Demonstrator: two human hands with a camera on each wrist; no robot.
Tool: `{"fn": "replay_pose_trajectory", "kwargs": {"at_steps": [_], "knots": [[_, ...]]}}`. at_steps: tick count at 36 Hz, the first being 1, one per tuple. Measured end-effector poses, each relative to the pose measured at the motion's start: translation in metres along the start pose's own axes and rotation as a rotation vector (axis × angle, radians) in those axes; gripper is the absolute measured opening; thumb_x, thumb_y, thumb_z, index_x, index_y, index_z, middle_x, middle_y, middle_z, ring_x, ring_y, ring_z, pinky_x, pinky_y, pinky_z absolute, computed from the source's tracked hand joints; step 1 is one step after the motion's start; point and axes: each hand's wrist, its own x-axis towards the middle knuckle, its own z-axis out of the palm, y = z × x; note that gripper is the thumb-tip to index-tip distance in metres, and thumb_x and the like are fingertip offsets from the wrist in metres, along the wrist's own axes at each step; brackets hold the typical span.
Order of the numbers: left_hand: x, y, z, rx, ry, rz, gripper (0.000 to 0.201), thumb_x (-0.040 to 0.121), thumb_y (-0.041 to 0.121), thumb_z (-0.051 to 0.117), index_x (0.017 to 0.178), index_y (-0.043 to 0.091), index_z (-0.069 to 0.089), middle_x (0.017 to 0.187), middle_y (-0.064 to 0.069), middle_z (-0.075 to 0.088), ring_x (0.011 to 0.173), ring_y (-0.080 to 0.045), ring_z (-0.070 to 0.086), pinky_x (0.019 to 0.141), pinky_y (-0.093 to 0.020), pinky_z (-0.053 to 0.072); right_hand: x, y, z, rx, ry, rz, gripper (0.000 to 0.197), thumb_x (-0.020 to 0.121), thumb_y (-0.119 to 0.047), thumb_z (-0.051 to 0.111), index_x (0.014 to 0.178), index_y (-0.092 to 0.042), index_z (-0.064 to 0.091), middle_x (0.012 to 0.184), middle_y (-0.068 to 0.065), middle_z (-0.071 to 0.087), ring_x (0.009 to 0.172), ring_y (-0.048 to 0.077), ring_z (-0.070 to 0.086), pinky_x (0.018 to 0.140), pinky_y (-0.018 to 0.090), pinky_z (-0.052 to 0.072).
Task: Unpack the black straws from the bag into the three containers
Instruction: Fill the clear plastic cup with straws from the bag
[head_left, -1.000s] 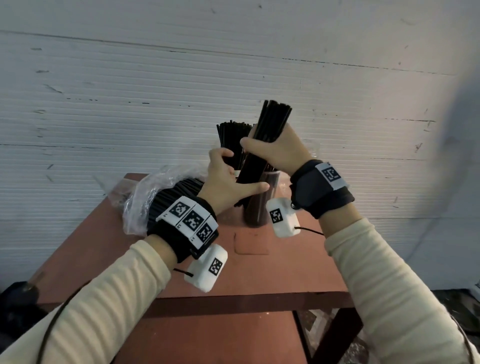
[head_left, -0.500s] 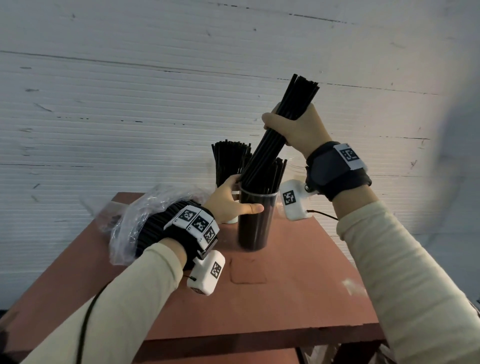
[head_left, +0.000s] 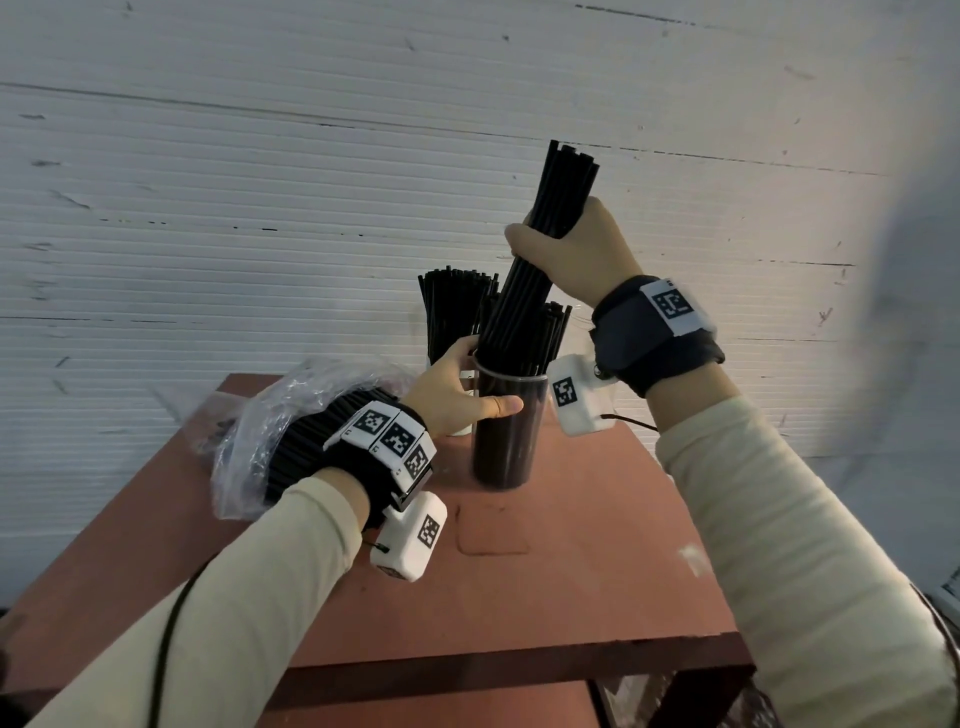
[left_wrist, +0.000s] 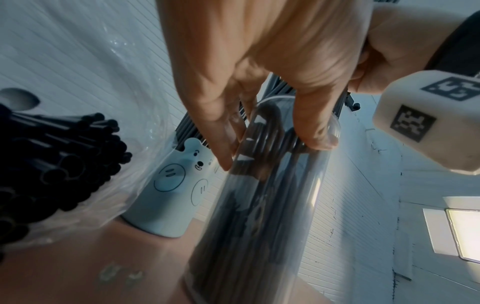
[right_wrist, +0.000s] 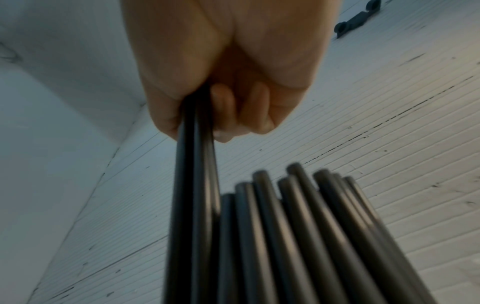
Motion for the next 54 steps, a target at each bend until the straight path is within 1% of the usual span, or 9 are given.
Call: {"fn": "replay_pose_trajectory", "kwargs": {"at_steps": [10, 14, 20, 26, 30, 36, 48, 51, 54], "knots": [[-0.004, 0.006, 0.001, -0.025, 0.01, 0.003, 0.085, 0.059, 0.036, 0.087, 0.132, 0.033, 0.045, 0.121, 0.009, 0.059, 0.117, -0.012, 0.057, 0.106, -0.037, 0.044, -0.007, 0.006, 0.008, -0.086, -0.128, 0.013, 0.035, 0.082, -0.027, 0.063, 0.06, -0.006, 0.045, 0.055, 0.0, 0.045, 0.048, 0.01, 0.044, 0.05, 0.026, 0.038], [-0.007, 0.007, 0.001, -0.055, 0.013, 0.017, 0.093, 0.051, 0.042, 0.083, 0.134, 0.029, 0.044, 0.122, 0.005, 0.059, 0.118, -0.014, 0.057, 0.105, -0.037, 0.046, -0.02, 0.021, 0.026, -0.209, -0.134, 0.027, 0.04, 0.083, -0.04, 0.061, 0.058, -0.015, 0.042, 0.062, 0.001, 0.05, 0.077, 0.02, 0.05, 0.065, 0.033, 0.043], [-0.01, 0.008, 0.0, -0.041, 0.011, 0.01, 0.104, 0.049, 0.051, 0.085, 0.139, 0.026, 0.041, 0.128, 0.004, 0.059, 0.121, -0.013, 0.056, 0.108, -0.039, 0.043, -0.035, 0.025, 0.029, -0.243, -0.027, -0.012, 0.054, 0.079, -0.059, 0.064, 0.113, -0.02, 0.051, 0.119, 0.0, 0.047, 0.117, 0.021, 0.038, 0.102, 0.042, 0.036], [-0.009, 0.009, 0.0, 0.025, 0.047, 0.021, 0.087, 0.068, 0.034, 0.087, 0.14, 0.022, 0.041, 0.131, 0.001, 0.057, 0.123, -0.016, 0.054, 0.108, -0.038, 0.041, -0.033, 0.016, 0.025, -0.073, 0.066, -0.347, 0.075, 0.088, -0.022, 0.065, 0.149, -0.007, 0.024, 0.15, 0.01, 0.03, 0.139, 0.019, 0.031, 0.113, 0.02, 0.024], [-0.009, 0.009, 0.001, 0.043, 0.082, 0.031, 0.084, 0.07, 0.032, 0.086, 0.14, 0.02, 0.042, 0.13, 0.003, 0.058, 0.122, -0.013, 0.053, 0.101, -0.026, 0.038, -0.036, 0.019, 0.028, -0.181, 0.033, -0.387, 0.049, 0.094, -0.013, 0.051, 0.142, -0.008, 0.04, 0.145, 0.007, 0.041, 0.129, 0.016, 0.044, 0.098, 0.0, 0.024], [-0.014, 0.011, 0.004, 0.008, 0.11, 0.015, 0.088, 0.069, 0.031, 0.086, 0.142, 0.02, 0.038, 0.132, 0.005, 0.056, 0.122, -0.011, 0.052, 0.094, -0.022, 0.037, -0.048, 0.03, 0.031, -0.196, 0.044, -0.348, 0.032, 0.095, -0.015, 0.052, 0.125, -0.008, 0.055, 0.125, 0.002, 0.056, 0.104, 0.012, 0.056, 0.088, 0.014, 0.038], [-0.02, 0.014, -0.002, -0.064, 0.029, 0.057, 0.07, 0.081, 0.003, 0.074, 0.14, 0.014, 0.038, 0.116, 0.008, 0.054, 0.113, -0.01, 0.051, 0.075, -0.005, 0.04, -0.073, 0.042, 0.033, -0.245, -0.099, -0.298, 0.043, 0.096, -0.016, 0.039, 0.136, -0.007, 0.052, 0.138, 0.008, 0.055, 0.136, 0.021, 0.041, 0.117, 0.034, 0.024], [-0.02, 0.014, -0.006, -0.076, 0.045, 0.056, 0.071, 0.078, 0.009, 0.079, 0.138, 0.013, 0.042, 0.119, 0.004, 0.055, 0.111, -0.01, 0.054, 0.082, -0.009, 0.044, -0.073, 0.039, 0.029, -0.204, -0.139, -0.257, 0.041, 0.099, -0.016, 0.041, 0.138, -0.01, 0.05, 0.142, 0.005, 0.052, 0.14, 0.018, 0.037, 0.118, 0.028, 0.017], [-0.019, 0.012, -0.01, -0.065, 0.087, 0.035, 0.076, 0.069, 0.019, 0.087, 0.132, 0.014, 0.044, 0.12, 0.002, 0.056, 0.11, -0.013, 0.058, 0.093, -0.028, 0.048, -0.068, 0.03, 0.023, -0.129, -0.157, -0.21, 0.044, 0.099, -0.024, 0.047, 0.141, -0.014, 0.045, 0.136, 0.003, 0.057, 0.129, 0.017, 0.049, 0.109, 0.027, 0.035]]}}
